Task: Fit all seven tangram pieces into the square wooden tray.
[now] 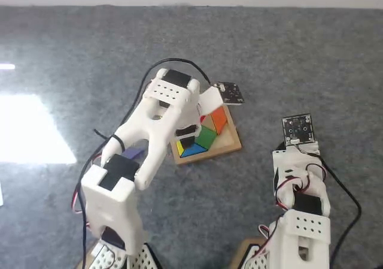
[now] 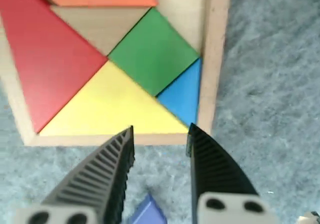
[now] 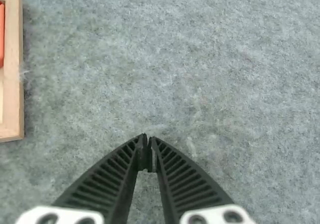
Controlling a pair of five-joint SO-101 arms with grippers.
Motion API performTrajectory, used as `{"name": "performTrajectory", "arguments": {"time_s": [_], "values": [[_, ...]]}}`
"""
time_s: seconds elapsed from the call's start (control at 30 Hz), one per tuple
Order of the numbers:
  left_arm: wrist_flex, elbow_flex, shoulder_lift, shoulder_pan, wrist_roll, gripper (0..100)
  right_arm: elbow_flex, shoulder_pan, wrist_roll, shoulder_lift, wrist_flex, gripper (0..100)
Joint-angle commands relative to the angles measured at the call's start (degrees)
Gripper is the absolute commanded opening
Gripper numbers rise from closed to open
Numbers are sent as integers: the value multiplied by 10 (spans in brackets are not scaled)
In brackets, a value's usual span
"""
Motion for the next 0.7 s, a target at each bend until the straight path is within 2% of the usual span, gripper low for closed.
{"name": "performTrajectory", "arguments": {"time_s": [0.0, 0.07, 0.13, 0.33, 0.53, 0.6, 0.67], "values": [[-6, -58, -13, -78, 105, 156, -4, 7, 6, -15, -15, 6], [8, -68, -14, -119, 179, 128, -4, 7, 6, -15, -15, 6], [34, -68, -14, -158, 200, 100, -4, 7, 6, -15, -15, 6], [39, 16, -50, -268, 128, 87, -4, 7, 6, -15, -15, 6], [-63, 253, -255, -309, 95, 153, -4, 5, 6, -15, -15, 6], [-126, 334, -322, -309, 136, 191, -4, 5, 6, -15, -15, 6], [-158, 385, -362, -307, 236, 216, -4, 5, 6, -15, -15, 6]]}}
